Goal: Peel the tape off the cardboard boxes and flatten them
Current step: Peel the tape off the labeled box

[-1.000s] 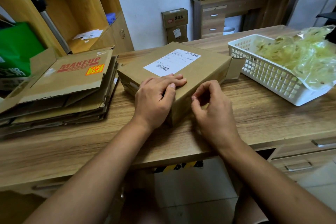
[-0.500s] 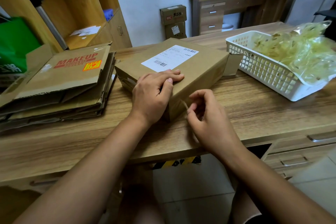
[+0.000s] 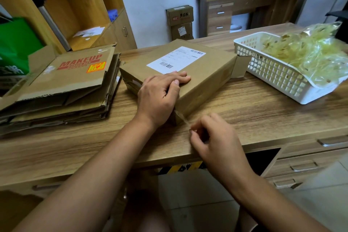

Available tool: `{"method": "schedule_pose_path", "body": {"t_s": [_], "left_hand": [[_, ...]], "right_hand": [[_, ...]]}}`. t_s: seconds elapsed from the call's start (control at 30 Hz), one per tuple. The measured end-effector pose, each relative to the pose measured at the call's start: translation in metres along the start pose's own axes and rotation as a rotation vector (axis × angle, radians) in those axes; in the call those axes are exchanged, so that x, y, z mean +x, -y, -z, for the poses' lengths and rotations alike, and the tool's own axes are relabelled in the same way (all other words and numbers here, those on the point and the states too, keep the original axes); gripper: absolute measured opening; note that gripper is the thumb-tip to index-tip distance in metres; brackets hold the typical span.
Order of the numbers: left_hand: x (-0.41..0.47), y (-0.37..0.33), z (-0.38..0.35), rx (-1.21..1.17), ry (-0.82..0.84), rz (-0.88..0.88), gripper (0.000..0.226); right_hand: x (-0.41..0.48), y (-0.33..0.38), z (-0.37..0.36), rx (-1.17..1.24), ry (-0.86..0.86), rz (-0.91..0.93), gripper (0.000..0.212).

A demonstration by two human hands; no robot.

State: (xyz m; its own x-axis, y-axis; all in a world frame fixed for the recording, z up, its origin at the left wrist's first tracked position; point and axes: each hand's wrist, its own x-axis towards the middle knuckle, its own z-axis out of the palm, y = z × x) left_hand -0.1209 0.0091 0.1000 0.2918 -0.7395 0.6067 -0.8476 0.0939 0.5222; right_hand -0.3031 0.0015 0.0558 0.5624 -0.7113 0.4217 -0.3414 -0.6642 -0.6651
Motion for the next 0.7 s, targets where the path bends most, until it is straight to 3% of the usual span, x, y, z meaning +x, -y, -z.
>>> {"method": "schedule_pose_path", "body": {"t_s": [0.33, 0.47, 0.7], "left_hand": [[0.002, -0.002, 0.006, 0.041, 0.088, 0.028, 0.037], [0.005, -0.002, 0.019, 0.057, 0.237, 0.045, 0.042], [0.009, -0.009, 0.04, 0.292, 0.525, -0.066, 0.056]], "right_hand": [[0.0, -0.002, 0.01, 0.137, -0.023, -0.072, 0.012], [0.012, -0.009, 0.014, 0.307, -0.059, -0.13, 0.018], [0.032, -0.033, 0.026, 0.543, -0.149, -0.296, 0.011]]}}
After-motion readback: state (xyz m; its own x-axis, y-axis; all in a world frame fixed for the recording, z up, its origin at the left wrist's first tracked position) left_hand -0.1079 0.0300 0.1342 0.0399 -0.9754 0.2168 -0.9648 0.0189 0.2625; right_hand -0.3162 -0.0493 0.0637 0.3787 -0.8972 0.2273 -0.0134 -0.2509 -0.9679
